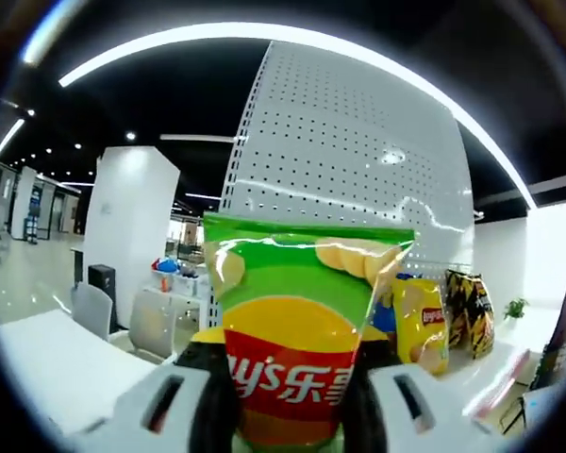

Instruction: Place the items from the shopping basket onto the snack and drink counter

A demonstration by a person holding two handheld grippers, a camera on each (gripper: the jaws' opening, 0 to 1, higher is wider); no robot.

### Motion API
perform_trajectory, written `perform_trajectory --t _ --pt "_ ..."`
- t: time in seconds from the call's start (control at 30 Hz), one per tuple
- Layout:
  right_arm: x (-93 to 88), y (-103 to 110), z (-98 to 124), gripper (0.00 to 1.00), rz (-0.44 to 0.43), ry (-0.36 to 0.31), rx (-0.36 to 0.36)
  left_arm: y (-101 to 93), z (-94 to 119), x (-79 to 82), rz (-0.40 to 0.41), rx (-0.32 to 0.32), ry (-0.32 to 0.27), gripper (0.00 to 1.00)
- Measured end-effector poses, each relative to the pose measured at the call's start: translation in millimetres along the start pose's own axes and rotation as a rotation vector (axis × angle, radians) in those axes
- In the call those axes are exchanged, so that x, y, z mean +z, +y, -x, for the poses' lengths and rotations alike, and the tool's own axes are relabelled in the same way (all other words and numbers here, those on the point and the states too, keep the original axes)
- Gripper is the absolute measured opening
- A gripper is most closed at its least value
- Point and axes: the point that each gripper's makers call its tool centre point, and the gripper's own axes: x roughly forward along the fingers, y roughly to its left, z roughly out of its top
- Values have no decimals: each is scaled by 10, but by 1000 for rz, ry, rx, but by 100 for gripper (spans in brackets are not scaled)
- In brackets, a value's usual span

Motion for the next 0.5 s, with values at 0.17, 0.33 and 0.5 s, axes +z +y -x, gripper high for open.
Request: perform_trajectory --t 0.17,0.33,0.5 --pt "-24 11 -1 39 -6 7 -3 59 -104 -60 15 8 18 40" --pt "-38 -1 2 39 -15 10 -14 102 -211 -129 8 12 38 40" --pt "-44 6 -1 39 -23 15 -20 136 -303 -187 70 2 47 40"
